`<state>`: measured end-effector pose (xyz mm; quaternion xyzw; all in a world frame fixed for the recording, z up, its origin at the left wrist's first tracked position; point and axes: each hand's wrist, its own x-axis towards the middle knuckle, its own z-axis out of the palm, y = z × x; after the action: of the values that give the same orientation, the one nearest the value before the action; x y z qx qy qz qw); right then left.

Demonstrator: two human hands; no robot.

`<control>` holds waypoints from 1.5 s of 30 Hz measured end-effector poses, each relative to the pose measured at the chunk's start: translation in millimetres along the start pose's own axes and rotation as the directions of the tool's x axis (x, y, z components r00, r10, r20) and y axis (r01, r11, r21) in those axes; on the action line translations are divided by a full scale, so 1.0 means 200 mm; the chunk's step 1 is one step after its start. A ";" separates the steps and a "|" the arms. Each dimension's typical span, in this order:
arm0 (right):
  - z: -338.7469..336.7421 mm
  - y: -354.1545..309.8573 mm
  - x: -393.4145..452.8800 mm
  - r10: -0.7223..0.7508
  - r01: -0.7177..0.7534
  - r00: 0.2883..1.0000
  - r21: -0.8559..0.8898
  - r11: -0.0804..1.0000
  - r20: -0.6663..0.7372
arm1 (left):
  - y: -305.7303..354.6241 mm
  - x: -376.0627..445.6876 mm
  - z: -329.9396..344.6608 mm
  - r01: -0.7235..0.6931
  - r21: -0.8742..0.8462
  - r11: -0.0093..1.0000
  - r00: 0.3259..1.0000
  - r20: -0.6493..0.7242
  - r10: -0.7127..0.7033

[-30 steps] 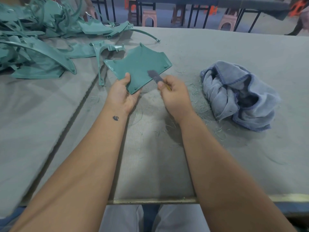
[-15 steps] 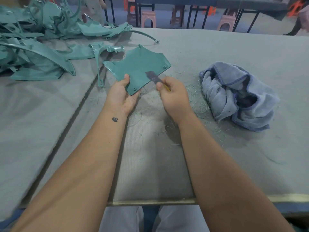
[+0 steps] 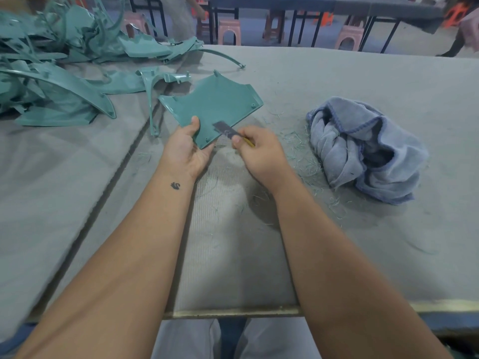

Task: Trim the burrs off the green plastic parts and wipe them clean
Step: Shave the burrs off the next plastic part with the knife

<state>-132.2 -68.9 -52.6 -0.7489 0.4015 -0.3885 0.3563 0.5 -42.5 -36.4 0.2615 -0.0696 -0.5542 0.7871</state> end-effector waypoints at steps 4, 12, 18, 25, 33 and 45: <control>-0.01 0.01 0.00 0.004 0.000 0.997 0.058 0.998 -0.071 | 0.00 0.00 -0.01 0.010 0.002 1.000 1.000 0.007 -0.010; -0.02 -0.02 -0.01 -0.004 0.014 0.999 0.174 0.985 -0.053 | 0.00 0.00 0.00 -0.010 0.104 0.995 1.000 -0.020 0.012; -0.09 -0.05 0.01 0.163 0.015 0.848 0.330 0.944 -0.505 | 0.02 -0.01 0.02 -0.166 0.611 0.774 0.982 0.032 0.186; -0.10 -0.04 0.03 0.229 -0.025 0.821 0.368 0.929 -0.523 | 0.13 -0.05 0.03 -0.187 0.688 0.702 0.954 -0.042 0.295; -0.09 -0.08 0.02 0.196 0.010 0.899 0.466 0.885 -0.391 | 0.15 -0.12 0.07 -0.530 0.786 0.319 0.788 0.316 0.529; -0.08 -0.06 0.00 0.051 0.023 0.830 0.125 0.992 -0.556 | 0.07 -0.08 0.01 -0.354 0.801 -0.483 0.624 0.587 0.516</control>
<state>-143.2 -66.7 -35.3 -0.5758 0.4680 -0.6122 0.2732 5.7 -24.3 -25.1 0.7196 -0.5185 0.1243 0.4449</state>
